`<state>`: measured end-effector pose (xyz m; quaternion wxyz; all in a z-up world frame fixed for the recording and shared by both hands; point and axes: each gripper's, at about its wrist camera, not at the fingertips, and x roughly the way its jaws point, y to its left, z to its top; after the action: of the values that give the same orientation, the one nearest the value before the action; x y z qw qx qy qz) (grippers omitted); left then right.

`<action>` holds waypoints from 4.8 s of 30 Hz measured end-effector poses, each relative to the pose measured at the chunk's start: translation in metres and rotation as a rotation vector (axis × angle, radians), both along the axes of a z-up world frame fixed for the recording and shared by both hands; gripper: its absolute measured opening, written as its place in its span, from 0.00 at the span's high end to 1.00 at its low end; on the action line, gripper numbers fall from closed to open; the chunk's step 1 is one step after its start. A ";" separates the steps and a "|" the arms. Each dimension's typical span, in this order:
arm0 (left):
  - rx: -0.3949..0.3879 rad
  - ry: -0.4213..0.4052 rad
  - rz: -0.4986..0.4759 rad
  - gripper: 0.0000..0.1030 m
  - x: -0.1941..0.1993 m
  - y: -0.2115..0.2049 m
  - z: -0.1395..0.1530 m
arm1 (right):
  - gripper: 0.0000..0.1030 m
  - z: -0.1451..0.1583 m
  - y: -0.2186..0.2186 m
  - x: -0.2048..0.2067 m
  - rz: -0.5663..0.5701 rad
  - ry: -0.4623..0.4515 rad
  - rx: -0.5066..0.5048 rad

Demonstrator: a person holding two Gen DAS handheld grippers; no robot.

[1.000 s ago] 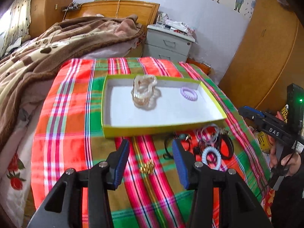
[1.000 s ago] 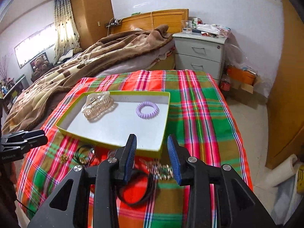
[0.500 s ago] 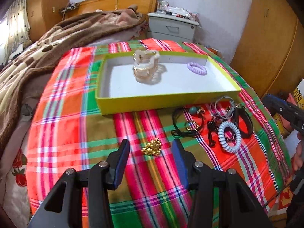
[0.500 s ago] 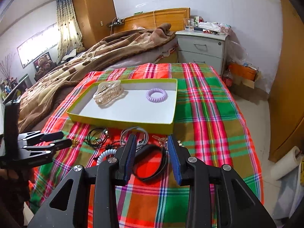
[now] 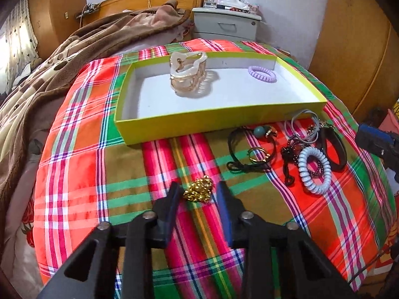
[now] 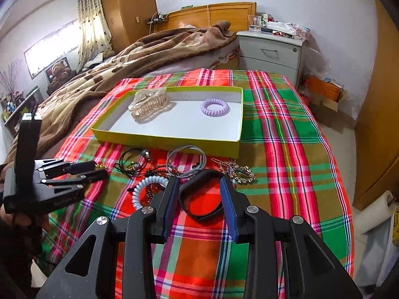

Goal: Organize jewelry
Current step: 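Withdraw both open tools from the box toward the remaining jewelry, then grasp the gold chain with the left tool while the right tool grasps the black band, then carry the gold chain with the left tool while the right tool carries the black band into the box, then open the left tool to drop the gold chain while the right tool releases the black band in the box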

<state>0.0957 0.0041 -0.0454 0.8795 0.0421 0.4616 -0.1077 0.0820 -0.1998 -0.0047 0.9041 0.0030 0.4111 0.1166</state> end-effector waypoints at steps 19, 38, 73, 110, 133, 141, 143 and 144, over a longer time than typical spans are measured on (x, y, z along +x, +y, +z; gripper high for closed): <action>-0.080 -0.008 0.045 0.83 0.001 0.018 0.005 | 0.66 -0.023 -0.017 0.011 -0.104 0.100 -0.026; -0.113 -0.035 0.046 0.83 -0.004 0.024 0.023 | 0.74 -0.037 -0.016 0.025 -0.099 0.137 -0.016; -0.133 -0.102 0.028 0.83 -0.008 0.029 0.060 | 0.90 -0.004 -0.031 0.017 -0.117 0.039 0.040; -0.127 -0.023 0.056 0.83 0.101 0.019 0.030 | 0.90 -0.007 0.003 0.196 0.006 0.101 0.063; -0.104 0.034 0.072 0.82 0.113 0.019 0.008 | 0.90 -0.029 0.016 0.216 0.028 0.133 -0.013; -0.115 0.035 0.069 0.74 0.113 0.019 0.009 | 0.88 -0.030 0.016 0.217 0.017 0.131 -0.010; -0.120 0.030 0.067 0.70 0.111 0.018 0.010 | 0.84 -0.028 0.015 0.217 0.013 0.129 -0.001; -0.121 0.028 0.064 0.68 0.111 0.018 0.011 | 0.84 -0.028 0.015 0.217 0.014 0.128 0.004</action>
<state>0.2068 0.0222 -0.0344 0.8769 -0.0275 0.4676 -0.1080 0.2988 -0.1849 -0.0323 0.8752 0.0097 0.4677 0.1232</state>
